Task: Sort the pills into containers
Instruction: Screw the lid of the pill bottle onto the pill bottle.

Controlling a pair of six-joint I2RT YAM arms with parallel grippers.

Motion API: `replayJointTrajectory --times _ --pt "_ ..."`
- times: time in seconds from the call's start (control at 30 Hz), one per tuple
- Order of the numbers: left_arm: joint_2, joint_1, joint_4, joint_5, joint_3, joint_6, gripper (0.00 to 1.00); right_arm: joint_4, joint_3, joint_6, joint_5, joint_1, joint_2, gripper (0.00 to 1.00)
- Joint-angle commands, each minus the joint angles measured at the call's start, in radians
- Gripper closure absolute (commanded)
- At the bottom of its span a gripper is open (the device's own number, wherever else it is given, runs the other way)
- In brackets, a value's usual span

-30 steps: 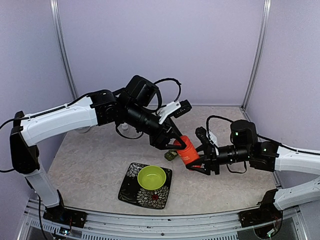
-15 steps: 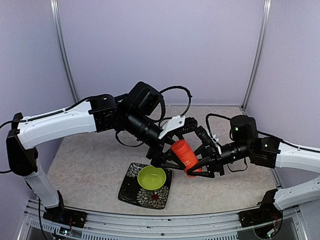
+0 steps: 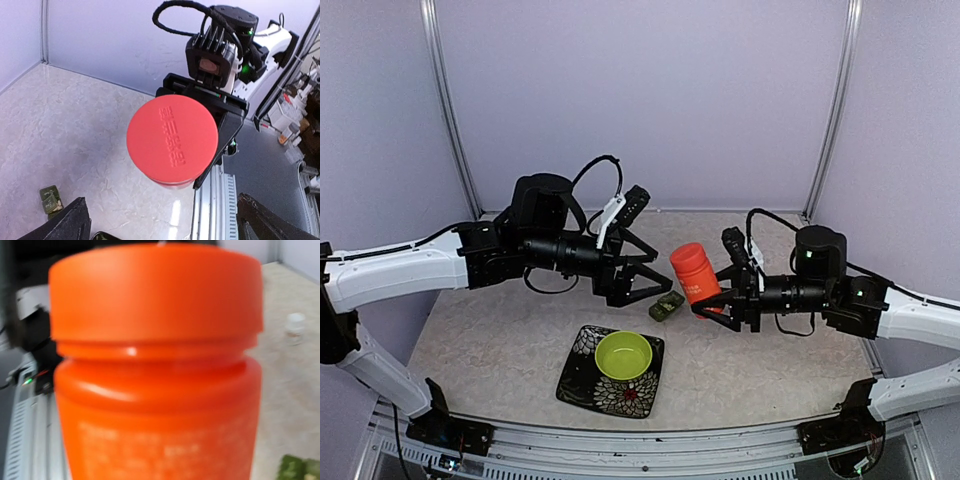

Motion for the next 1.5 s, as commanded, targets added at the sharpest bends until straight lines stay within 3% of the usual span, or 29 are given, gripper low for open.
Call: replayJointTrajectory --times 0.0,0.27,1.13,1.47 --pt "-0.018 -0.02 0.291 -0.094 -0.045 -0.233 0.01 0.118 -0.005 0.017 0.116 0.003 0.022 0.83" --pt "0.028 -0.051 0.328 -0.237 -0.004 -0.327 0.01 0.183 0.001 0.024 0.161 0.022 0.076 0.84" --pt "0.085 -0.092 0.287 -0.252 0.05 -0.335 0.01 0.172 0.029 0.035 0.23 0.035 0.123 0.86" --pt "0.096 -0.098 0.293 -0.24 0.052 -0.337 0.01 0.19 0.031 0.038 0.188 0.042 0.162 0.87"
